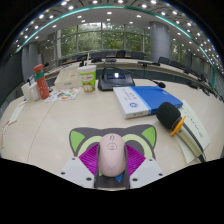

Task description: Arrange mouse

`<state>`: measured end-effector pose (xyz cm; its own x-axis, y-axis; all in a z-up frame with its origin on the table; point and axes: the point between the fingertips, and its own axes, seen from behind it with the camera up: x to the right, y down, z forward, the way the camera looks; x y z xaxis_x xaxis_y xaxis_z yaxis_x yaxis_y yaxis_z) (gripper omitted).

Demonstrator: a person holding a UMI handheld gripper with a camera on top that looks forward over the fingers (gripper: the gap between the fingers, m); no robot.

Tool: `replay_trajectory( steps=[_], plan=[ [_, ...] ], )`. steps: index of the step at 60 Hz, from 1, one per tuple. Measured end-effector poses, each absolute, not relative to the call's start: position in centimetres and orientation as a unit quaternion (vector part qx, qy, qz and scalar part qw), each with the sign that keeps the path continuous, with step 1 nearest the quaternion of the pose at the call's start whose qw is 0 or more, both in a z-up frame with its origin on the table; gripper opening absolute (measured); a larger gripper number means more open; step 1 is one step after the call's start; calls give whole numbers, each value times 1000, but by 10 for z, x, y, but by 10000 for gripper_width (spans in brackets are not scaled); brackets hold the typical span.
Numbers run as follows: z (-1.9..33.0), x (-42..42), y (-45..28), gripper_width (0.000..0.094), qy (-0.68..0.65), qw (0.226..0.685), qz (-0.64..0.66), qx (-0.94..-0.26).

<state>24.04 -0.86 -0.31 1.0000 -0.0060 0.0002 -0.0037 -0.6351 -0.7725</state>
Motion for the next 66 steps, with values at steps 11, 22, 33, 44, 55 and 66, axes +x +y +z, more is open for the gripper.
replay_trajectory(
  steps=[11, 22, 33, 44, 55, 66],
  plan=[
    [0, 238, -17, 650, 8, 419, 20, -908],
    [54, 233, -54, 851, 0, 440, 1, -898],
    [125, 213, -140, 851, 3, 460, -21, -888],
    [172, 184, -248, 851, 2, 461, -37, -886],
    [202, 167, -317, 852, -10, 473, -51, -879],
    [217, 166, -347, 855, -12, 484, -59, -873]
  ],
)
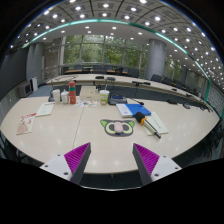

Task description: Arrange mouse

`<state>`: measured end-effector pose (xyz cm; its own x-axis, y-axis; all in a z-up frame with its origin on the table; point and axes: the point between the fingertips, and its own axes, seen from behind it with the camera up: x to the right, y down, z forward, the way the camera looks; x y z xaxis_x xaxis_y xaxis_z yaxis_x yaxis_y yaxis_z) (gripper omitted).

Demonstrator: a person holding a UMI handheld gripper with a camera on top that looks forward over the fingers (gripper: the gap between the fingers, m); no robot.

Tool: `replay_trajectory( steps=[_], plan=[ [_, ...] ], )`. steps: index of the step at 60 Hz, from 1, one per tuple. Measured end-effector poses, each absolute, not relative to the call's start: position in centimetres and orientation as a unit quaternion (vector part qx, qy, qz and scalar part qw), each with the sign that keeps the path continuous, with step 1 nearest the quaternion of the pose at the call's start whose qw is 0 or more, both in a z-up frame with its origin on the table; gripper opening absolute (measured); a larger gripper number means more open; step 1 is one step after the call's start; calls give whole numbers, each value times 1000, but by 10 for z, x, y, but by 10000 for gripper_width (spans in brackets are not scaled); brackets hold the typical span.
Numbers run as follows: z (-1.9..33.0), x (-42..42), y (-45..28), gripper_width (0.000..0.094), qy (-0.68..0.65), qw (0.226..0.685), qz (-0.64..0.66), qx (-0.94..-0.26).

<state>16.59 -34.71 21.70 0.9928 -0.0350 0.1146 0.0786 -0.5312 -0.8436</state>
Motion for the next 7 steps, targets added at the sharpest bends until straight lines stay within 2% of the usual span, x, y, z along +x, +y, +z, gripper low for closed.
replay_trajectory(
  steps=[7],
  plan=[
    [220, 161, -353, 851, -11, 488, -54, -871]
  ],
)
